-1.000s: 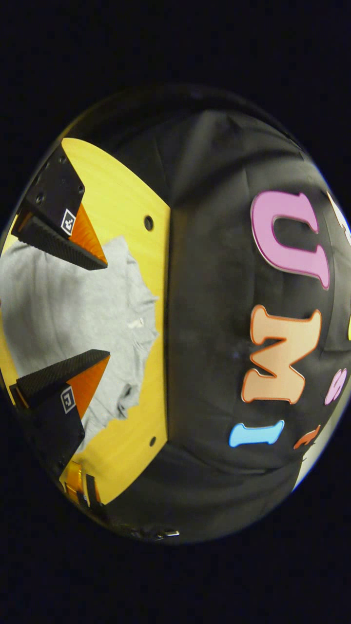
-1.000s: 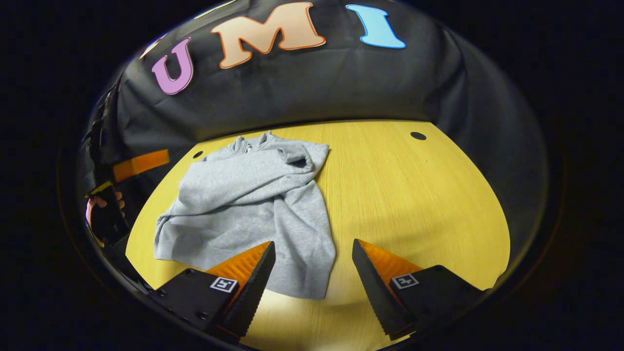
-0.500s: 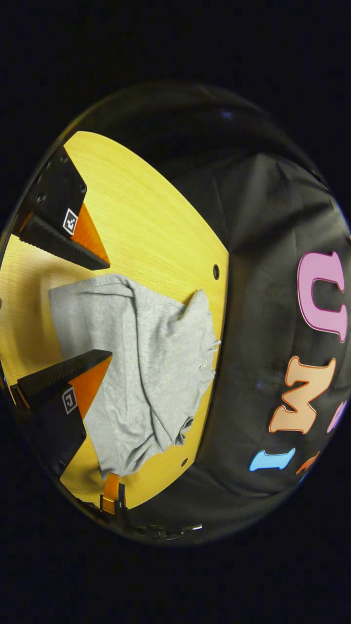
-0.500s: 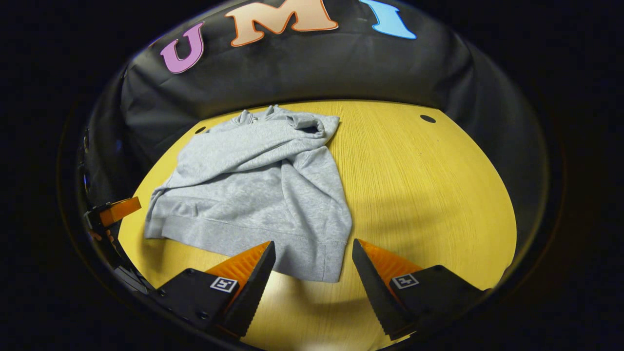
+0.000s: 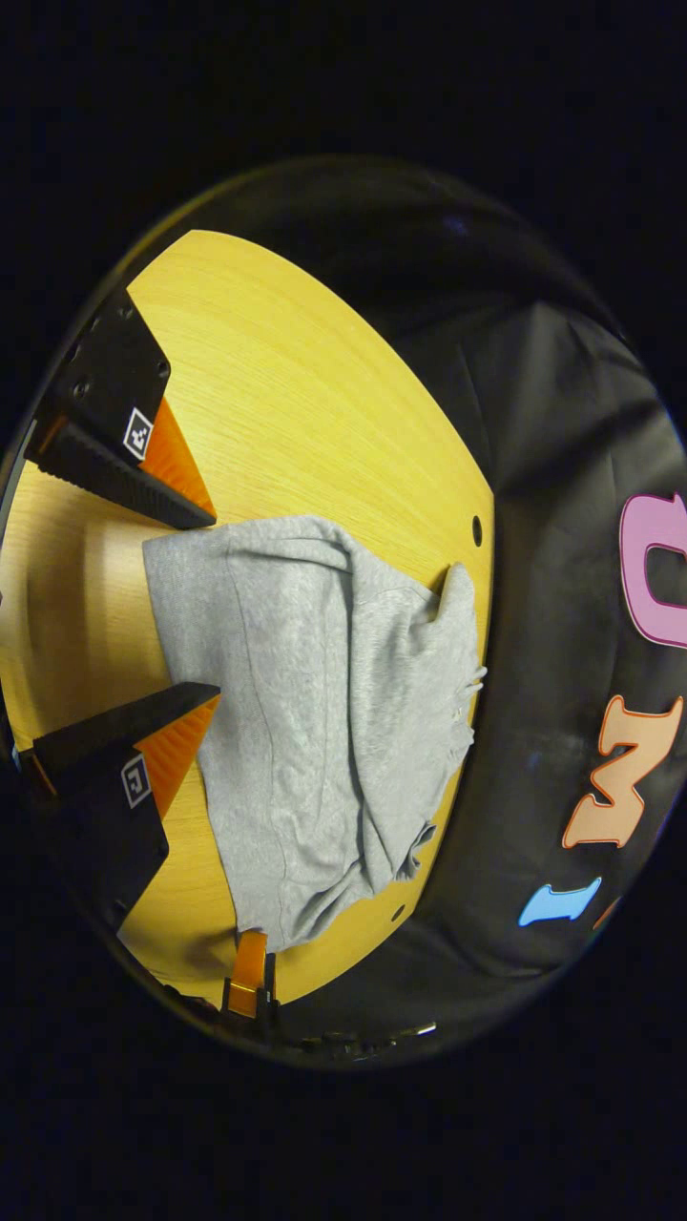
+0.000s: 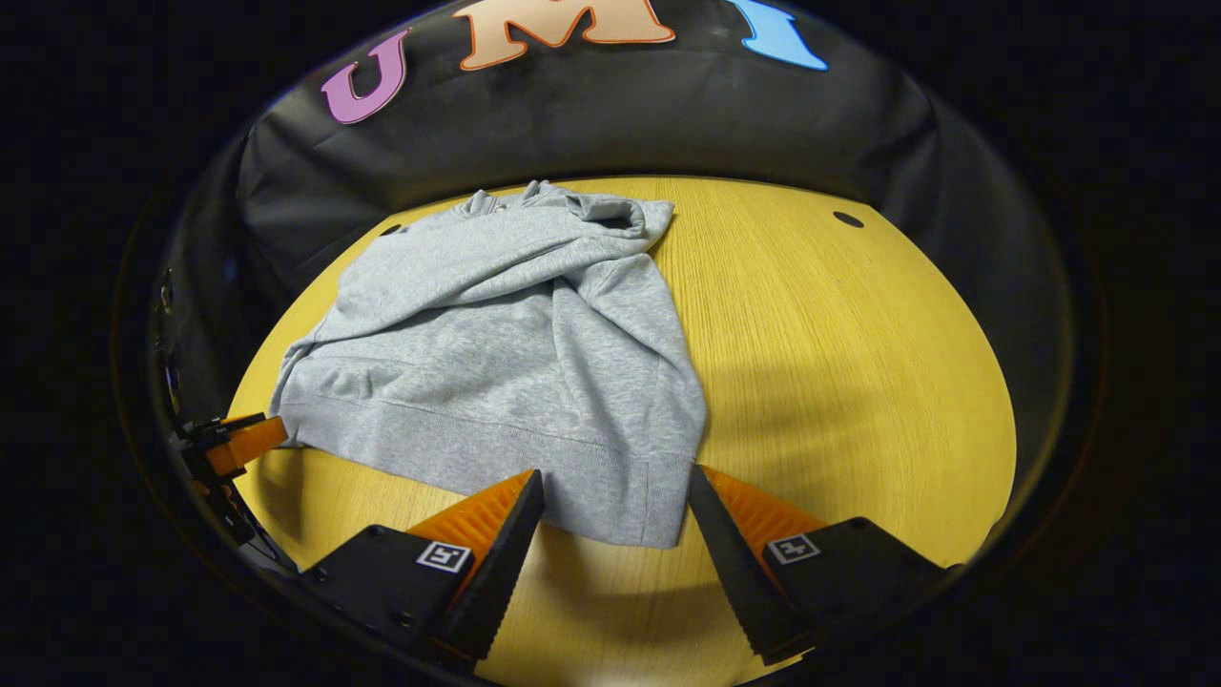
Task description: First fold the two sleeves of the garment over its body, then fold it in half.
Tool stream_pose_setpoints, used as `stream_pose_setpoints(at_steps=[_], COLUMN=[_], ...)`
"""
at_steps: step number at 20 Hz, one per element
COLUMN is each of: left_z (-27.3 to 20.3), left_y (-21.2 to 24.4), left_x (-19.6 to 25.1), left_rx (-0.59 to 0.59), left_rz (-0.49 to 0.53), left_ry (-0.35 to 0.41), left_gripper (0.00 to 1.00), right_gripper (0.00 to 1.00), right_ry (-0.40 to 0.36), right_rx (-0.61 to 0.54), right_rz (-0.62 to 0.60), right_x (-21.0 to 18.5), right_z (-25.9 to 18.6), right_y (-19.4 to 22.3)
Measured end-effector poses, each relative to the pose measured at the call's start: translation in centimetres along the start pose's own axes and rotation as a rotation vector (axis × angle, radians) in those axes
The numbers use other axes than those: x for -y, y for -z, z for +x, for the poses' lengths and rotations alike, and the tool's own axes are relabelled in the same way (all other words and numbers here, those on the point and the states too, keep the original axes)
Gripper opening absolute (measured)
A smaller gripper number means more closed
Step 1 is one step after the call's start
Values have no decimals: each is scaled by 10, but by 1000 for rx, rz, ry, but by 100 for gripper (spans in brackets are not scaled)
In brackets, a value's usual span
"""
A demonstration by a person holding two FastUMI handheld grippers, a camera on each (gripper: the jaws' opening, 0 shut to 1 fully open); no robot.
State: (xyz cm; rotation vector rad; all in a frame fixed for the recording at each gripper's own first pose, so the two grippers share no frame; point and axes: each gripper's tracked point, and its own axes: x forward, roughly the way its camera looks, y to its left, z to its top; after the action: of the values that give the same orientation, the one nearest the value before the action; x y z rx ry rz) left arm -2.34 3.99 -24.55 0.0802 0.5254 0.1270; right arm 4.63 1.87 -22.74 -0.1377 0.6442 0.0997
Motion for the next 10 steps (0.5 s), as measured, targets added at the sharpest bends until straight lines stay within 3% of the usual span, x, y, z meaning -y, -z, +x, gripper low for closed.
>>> stream_pose_setpoints(at_steps=[2, 5, 6, 9, 10], left_z=[3, 5, 5, 7, 9], left_y=[0, 0, 1, -2, -3], left_x=[0, 4, 4, 6, 8], left_rx=[4, 13, 13, 15, 22], left_rz=[7, 33, 37, 24, 15], left_ry=[-12, -10, -9, 1, 9], left_gripper=[95, 95, 93, 83, 74], right_gripper=[96, 89, 85, 61, 56], right_ry=[6, 7, 9, -4, -19], right_rx=[2, 4, 1, -7, -16], right_rz=[-10, -16, -7, 13, 24], right_x=[2, 4, 4, 5, 2], right_z=[0, 1, 1, 2, 2], right_y=[-1, -1, -1, -2, -1])
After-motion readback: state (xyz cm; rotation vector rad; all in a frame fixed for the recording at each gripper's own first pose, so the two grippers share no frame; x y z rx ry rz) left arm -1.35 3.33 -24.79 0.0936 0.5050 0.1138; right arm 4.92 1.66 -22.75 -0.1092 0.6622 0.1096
